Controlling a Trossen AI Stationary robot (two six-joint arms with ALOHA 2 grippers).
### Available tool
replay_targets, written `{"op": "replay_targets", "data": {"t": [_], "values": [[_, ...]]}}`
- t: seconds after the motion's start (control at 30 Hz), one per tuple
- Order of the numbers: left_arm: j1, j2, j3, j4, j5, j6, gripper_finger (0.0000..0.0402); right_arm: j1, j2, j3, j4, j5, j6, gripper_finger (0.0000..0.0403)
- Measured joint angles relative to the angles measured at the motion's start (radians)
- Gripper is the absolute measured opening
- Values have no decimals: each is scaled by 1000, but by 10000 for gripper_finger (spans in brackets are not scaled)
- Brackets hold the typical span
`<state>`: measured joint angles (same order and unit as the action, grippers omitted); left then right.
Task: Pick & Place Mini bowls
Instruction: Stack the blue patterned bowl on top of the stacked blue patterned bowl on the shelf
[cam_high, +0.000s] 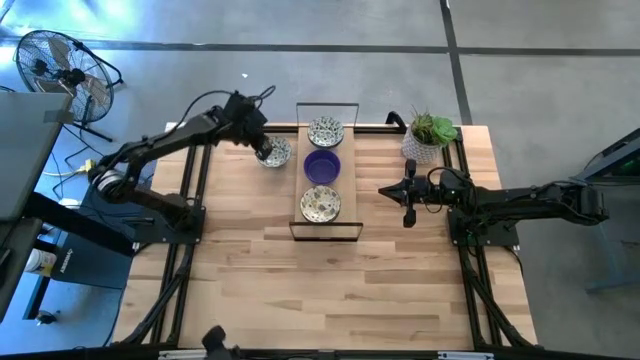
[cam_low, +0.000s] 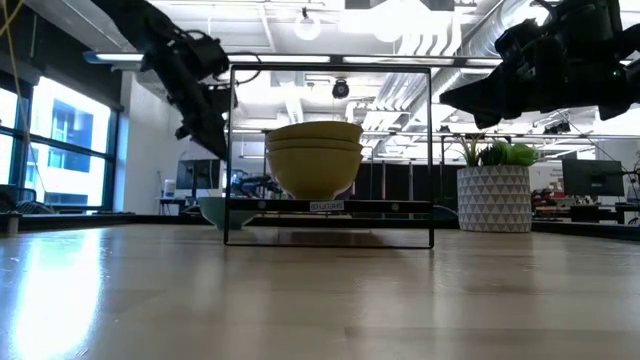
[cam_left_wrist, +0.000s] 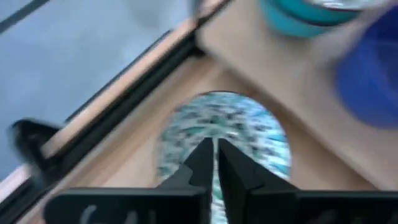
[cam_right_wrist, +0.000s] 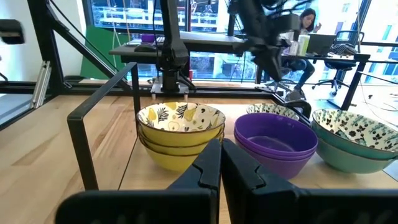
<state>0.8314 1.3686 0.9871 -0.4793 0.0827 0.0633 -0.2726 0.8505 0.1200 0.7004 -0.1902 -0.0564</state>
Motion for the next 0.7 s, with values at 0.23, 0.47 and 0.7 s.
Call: {"op": "replay_targets", "data": {"t": [0.23,0.47,0.7], "values": [[-122,-101,-81,28,56,71,16,0,0,0,-1,0,-4,0],[-258,-115,-82,-100,7,165,23,0,0,0,-1,0,-4,0],[-335,-114,-88,-112,-67,119,106,0,0,0,-10,0,-4,0]]}}
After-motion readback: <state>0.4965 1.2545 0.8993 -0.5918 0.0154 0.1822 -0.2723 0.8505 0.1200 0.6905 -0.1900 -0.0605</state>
